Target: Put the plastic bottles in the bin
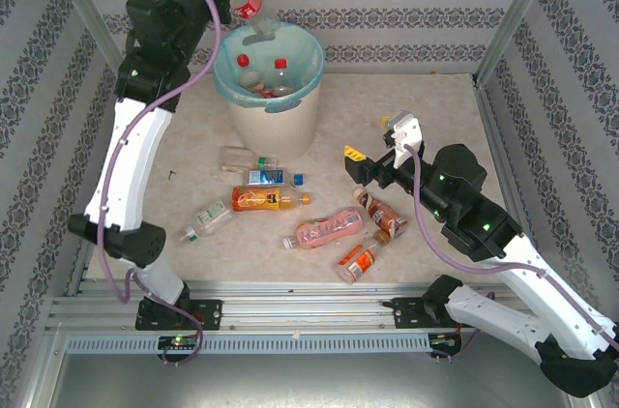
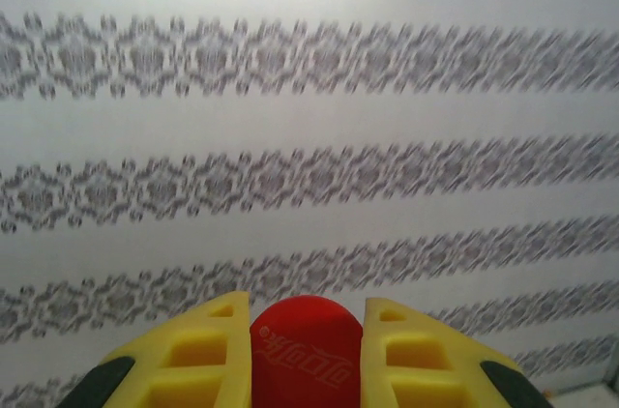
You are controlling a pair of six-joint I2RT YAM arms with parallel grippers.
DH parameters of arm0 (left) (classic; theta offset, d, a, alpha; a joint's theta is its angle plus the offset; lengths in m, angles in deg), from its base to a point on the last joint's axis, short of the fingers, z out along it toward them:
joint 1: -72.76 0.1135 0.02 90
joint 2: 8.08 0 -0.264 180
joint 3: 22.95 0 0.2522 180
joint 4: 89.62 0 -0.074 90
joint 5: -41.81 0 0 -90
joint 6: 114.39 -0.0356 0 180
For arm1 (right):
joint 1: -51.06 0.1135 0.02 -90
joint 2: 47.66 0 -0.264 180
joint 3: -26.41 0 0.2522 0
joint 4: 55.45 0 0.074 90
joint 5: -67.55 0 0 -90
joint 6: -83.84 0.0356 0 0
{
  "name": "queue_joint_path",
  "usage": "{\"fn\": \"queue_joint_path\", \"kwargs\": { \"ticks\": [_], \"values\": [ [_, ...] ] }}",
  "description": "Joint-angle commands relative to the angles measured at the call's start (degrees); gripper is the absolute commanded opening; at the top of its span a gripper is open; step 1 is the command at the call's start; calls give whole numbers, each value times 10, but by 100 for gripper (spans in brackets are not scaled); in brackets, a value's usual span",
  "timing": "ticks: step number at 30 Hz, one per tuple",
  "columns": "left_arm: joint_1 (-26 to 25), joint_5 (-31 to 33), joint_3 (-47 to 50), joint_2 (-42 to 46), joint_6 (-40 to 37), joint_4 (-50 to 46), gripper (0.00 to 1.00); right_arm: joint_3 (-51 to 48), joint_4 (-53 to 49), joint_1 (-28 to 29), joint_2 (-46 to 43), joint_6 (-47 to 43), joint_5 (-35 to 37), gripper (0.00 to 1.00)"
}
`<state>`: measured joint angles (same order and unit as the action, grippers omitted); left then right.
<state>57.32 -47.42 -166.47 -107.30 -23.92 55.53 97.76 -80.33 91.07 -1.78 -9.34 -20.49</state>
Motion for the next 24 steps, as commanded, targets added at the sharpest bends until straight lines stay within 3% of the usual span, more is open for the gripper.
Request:
{"fn": "queue_joint_path", "kwargs": {
  "ticks": [1,13,24],
  "values": [
    [15,9,-23,-34,-34,-63,0,13,-4,8,-4,3,10,90],
    [27,-52,-16,-112,-35,-62,0,8,-13,11,-4,10,15,89],
    [24,-73,74,-158,-53,4,0,9,-16,12,10,3,12,89]
  ]
}}
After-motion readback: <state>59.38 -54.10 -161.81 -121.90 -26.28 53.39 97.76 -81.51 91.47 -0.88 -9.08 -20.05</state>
